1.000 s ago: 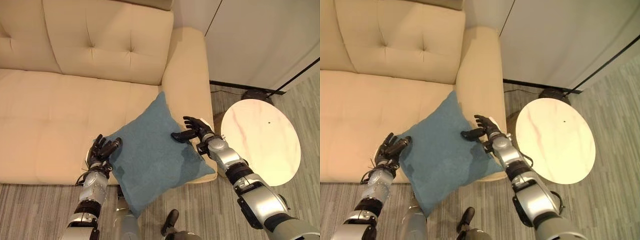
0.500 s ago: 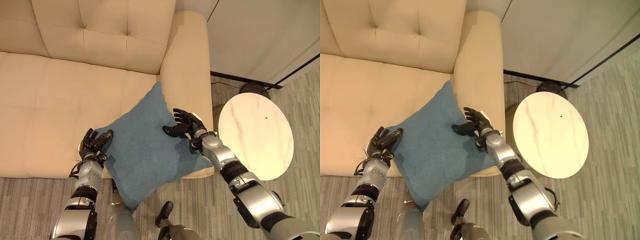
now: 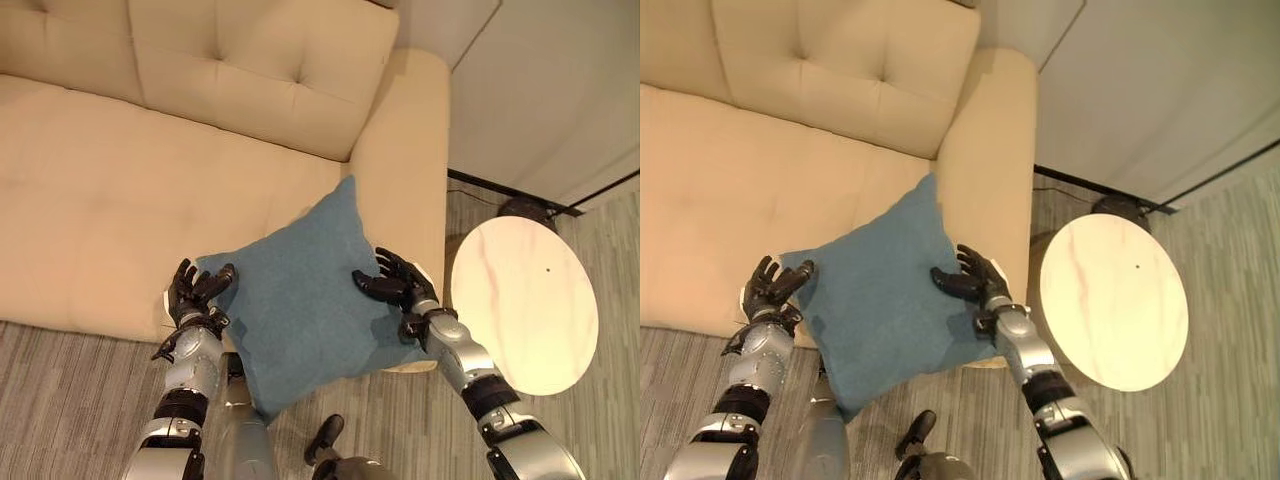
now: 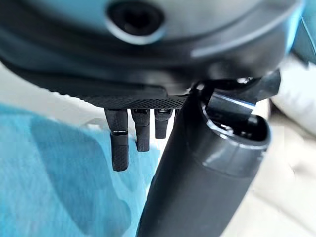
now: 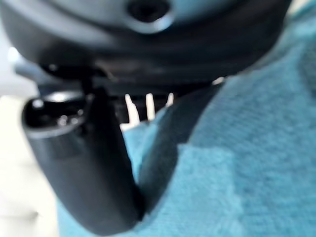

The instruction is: Pick up all the scattered cushions and arrange them neatly on the sofa.

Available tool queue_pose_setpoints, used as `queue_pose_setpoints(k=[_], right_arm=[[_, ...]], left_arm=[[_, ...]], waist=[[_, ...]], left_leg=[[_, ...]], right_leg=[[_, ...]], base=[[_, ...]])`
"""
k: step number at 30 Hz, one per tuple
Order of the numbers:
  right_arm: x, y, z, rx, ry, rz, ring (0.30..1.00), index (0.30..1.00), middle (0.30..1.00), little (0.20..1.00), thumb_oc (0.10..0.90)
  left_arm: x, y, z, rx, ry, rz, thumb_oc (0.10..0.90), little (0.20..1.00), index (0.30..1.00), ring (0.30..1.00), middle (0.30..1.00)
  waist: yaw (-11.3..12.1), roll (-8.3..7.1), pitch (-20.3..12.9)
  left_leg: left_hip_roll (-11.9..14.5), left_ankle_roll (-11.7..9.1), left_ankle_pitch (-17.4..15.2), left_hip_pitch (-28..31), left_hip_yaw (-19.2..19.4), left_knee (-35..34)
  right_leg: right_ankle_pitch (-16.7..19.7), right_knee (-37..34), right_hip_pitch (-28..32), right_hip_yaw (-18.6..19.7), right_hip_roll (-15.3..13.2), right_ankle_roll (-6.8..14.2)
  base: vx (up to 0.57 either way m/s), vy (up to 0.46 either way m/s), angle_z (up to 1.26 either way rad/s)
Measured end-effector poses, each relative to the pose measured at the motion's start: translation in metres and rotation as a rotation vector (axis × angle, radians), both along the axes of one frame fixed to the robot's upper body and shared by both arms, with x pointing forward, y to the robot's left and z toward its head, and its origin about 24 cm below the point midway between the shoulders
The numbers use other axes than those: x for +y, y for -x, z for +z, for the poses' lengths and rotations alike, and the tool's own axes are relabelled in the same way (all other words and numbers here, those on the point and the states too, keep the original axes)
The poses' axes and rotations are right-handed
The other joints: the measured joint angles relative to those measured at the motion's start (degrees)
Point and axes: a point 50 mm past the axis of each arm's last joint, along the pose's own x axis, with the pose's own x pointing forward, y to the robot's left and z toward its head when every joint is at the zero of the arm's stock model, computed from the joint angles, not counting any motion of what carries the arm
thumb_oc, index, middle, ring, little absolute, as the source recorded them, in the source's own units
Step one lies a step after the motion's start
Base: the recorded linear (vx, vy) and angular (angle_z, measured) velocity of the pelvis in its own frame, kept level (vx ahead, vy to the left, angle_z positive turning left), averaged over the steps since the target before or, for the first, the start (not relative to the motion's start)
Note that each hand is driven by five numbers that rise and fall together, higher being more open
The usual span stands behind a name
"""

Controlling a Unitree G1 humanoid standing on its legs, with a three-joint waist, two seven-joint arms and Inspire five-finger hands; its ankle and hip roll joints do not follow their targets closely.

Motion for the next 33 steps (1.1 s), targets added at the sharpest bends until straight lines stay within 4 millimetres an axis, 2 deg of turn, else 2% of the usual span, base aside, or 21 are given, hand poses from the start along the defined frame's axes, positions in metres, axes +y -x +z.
queue_pose_setpoints(k=[4,10,14,16,20,24,26,29,33], right_arm=[[0.001,0.000,0.000,0.001,-0.015,-0.009,0.900,0.900,0.900,0.900,0.800],[0.013,-0.002,0.000,0.012,-0.014,0.020,0.900,0.900,0.900,0.900,0.800],[0.028,0.004,-0.015,0.067,-0.055,0.047,0.900,0.900,0.900,0.900,0.800],[0.038,0.010,-0.024,0.096,-0.072,0.090,0.900,0.900,0.900,0.900,0.800],[0.044,0.014,-0.033,0.134,-0.082,0.154,0.900,0.900,0.900,0.900,0.800],[0.044,0.013,-0.034,0.153,-0.049,0.233,0.900,0.900,0.900,0.900,0.800],[0.043,0.014,-0.036,0.173,-0.038,0.250,0.900,0.900,0.900,0.900,0.800],[0.035,0.013,-0.039,0.214,0.002,0.242,0.900,0.900,0.900,0.900,0.800],[0.032,0.012,-0.038,0.229,0.031,0.245,0.900,0.900,0.900,0.900,0.800]], left_arm=[[0.004,0.002,-0.010,0.016,0.096,0.033,0.800,0.900,0.900,0.900,0.900],[0.016,0.005,-0.015,-0.072,0.290,0.063,0.800,0.900,0.900,0.900,0.900],[0.031,0.013,-0.024,-0.136,0.401,0.109,0.800,0.900,0.900,0.900,0.900],[0.040,0.019,-0.028,-0.168,0.443,0.117,0.800,0.900,0.900,0.900,0.900],[0.045,0.023,-0.036,-0.198,0.531,0.058,0.800,0.900,0.900,0.900,0.900],[0.042,0.018,-0.037,-0.084,0.443,-0.106,0.800,0.900,0.900,0.900,0.900],[0.046,0.014,-0.033,0.050,0.272,-0.210,0.800,0.900,0.900,0.900,0.900],[0.036,0.002,-0.029,0.197,0.135,-0.303,0.800,0.900,0.900,0.900,0.900],[0.027,-0.005,-0.026,0.284,0.024,-0.415,0.800,0.900,0.900,0.900,0.900]], waist=[[0.9,-1.51,0.6],[1.1,-3.45,0.8],[1.1,-6.39,-0.9],[1.1,-8.68,-2.5],[1.2,-10.48,-3.9],[1.0,-11.11,-4.9],[0.9,-10.98,-5.8],[0.7,-9.24,-7.1],[0.0,-7.63,-7.7]], left_leg=[[0.1,-0.3,0.2,0.0,-0.1,-0.1],[0.2,-0.3,0.2,-0.1,-0.1,-0.1],[0.5,-0.7,0.0,-0.2,-0.1,-0.1],[0.8,-1.5,-0.5,-0.5,-0.1,-0.1],[0.9,-1.5,-0.5,-0.9,0.0,-0.1],[1.0,-1.5,-0.5,-0.9,0.6,0.0],[0.9,-1.0,-0.2,-0.7,1.3,0.0],[0.3,-0.9,-0.2,-0.8,1.4,0.0],[0.1,-1.1,-0.4,-0.9,1.5,0.0]], right_leg=[[0.0,0.0,-0.1,-0.1,0.1,0.0],[0.0,0.0,-0.1,-0.2,0.3,0.0],[-0.4,0.0,-0.4,0.1,0.5,0.2],[-0.6,0.0,-0.9,0.3,0.7,0.4],[-0.6,0.0,-1.4,0.4,0.6,0.2],[-0.1,0.0,-1.8,1.4,0.5,-0.1],[0.2,0.0,-2.1,1.9,0.3,-0.2],[0.5,0.0,-2.2,1.9,-0.2,0.0],[0.8,0.0,-2.5,2.1,-0.6,0.2]], base=[[0.01,-0.029,0.01],[0.02,-0.051,0.00],[0.06,-0.069,-0.02],[0.00,-0.040,-0.02],[-0.02,-0.003,-0.01],[-0.07,0.028,-0.12],[-0.04,0.023,-0.11],[-0.10,0.064,0.01],[-0.03,0.034,-0.01]])
